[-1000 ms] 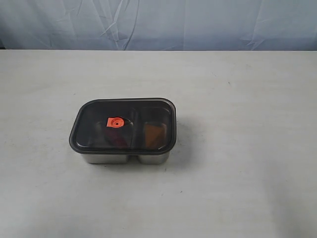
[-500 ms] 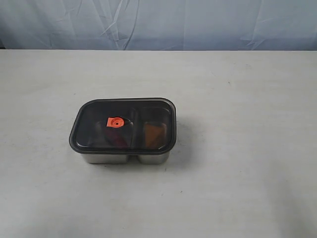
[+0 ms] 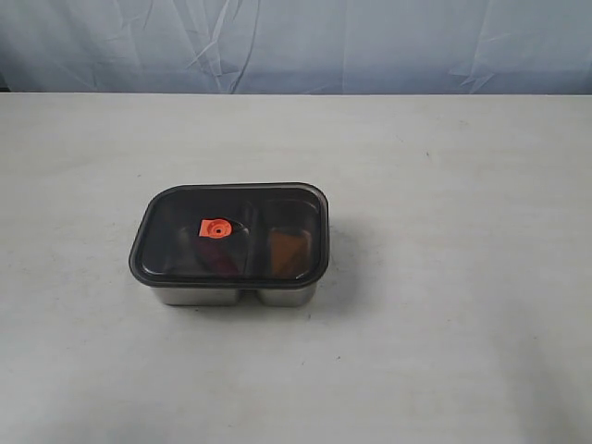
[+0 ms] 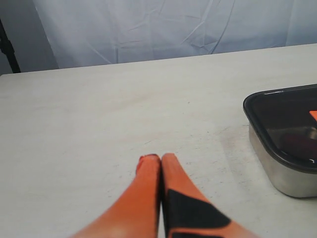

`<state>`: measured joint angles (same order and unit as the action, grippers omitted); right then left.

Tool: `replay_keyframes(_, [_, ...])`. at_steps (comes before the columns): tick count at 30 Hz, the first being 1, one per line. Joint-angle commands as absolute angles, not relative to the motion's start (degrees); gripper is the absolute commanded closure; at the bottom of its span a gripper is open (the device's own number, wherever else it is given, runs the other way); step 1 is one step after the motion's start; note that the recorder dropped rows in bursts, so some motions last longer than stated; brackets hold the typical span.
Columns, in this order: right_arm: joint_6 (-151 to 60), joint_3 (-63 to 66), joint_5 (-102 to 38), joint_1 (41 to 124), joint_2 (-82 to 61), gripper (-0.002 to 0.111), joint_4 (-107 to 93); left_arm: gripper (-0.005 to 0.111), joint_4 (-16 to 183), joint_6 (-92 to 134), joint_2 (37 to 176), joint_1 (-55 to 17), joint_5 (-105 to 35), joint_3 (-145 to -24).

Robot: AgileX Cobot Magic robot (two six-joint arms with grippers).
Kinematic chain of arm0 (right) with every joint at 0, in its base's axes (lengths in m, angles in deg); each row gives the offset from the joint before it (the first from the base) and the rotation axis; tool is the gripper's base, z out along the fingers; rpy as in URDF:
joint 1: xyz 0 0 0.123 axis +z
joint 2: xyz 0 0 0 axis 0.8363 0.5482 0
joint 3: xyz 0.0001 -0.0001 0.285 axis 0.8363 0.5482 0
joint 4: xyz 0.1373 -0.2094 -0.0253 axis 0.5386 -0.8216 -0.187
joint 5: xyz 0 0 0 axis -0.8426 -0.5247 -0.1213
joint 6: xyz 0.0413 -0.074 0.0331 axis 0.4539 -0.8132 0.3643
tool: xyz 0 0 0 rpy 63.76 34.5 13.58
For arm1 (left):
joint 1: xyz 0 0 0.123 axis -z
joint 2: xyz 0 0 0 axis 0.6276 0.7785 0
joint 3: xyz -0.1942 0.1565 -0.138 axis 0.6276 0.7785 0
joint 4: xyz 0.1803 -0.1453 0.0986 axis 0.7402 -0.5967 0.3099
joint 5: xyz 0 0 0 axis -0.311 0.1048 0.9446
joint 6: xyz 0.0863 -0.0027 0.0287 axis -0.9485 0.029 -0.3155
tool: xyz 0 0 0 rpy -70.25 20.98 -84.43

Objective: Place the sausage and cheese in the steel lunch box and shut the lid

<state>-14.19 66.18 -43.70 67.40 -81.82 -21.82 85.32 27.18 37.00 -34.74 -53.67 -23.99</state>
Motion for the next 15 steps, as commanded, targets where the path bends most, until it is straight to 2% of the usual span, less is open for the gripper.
replay_keyframes(1, [-14.53,66.46,-43.29,67.06,-82.23,0.109,-22.00,0.107,85.69,27.63,36.74,-34.36,-53.19,-23.69])
replay_keyframes(15, [-14.43,66.46,-43.57,67.06,-82.23,0.109,-22.00,0.107,85.69,27.63,36.74,-34.36,-53.19,-23.69])
